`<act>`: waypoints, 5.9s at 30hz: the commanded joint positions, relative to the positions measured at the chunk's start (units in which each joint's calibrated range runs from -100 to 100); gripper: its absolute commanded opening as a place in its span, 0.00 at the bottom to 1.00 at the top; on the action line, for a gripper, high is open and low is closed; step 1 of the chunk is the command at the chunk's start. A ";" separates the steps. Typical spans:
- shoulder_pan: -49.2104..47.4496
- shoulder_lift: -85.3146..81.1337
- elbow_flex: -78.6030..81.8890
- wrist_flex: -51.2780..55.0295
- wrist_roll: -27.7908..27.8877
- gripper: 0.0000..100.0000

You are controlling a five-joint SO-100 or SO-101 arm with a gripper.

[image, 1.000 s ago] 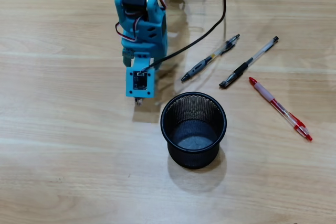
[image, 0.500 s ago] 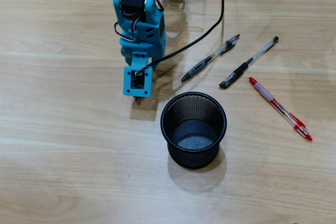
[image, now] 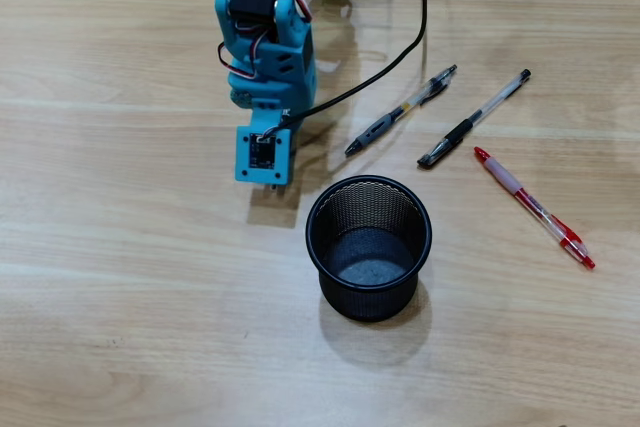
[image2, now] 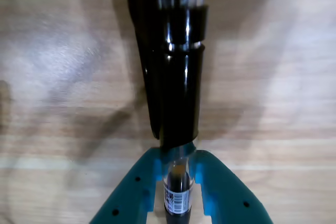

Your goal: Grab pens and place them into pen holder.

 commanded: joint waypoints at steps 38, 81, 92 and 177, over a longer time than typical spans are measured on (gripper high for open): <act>-12.41 -44.55 -15.81 -14.56 -2.82 0.02; -21.83 -2.34 -18.08 -59.48 -3.71 0.14; -20.37 -23.15 -17.26 -25.31 -0.77 0.13; -39.94 2.33 -7.85 5.40 -37.53 0.17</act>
